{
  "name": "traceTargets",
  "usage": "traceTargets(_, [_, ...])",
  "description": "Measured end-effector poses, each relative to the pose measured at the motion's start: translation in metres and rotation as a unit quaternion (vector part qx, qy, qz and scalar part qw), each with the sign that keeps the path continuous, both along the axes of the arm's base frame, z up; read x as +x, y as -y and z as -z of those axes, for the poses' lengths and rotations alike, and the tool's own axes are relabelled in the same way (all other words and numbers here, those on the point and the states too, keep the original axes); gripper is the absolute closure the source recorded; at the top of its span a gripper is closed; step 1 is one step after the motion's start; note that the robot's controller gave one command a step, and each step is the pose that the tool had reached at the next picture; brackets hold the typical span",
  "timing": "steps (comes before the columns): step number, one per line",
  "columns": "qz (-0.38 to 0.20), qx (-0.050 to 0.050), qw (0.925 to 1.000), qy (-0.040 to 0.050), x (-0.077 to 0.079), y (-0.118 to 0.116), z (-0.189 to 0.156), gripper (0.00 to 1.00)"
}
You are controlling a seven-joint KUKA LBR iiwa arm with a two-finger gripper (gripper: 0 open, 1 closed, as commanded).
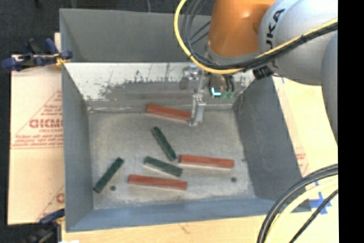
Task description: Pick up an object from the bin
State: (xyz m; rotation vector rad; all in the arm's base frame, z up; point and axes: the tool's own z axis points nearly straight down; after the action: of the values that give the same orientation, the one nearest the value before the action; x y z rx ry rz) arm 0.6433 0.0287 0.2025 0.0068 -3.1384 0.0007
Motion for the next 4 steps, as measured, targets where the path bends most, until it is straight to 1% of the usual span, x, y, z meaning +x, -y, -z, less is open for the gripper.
traceTargets(1, [0.000, 0.000, 1.0000, 0.0020, 0.000, 0.000, -0.003, 0.00])
traceTargets(2, [-0.064, -0.001, 0.9980, 0.0033, 0.001, -0.014, -0.015, 0.00])
traceTargets(3, [-0.137, 0.000, 0.9905, 0.0088, -0.005, -0.014, 0.019, 0.00])
traceTargets(4, [-0.137, 0.001, 0.9905, 0.0062, -0.005, -0.005, 0.089, 0.00])
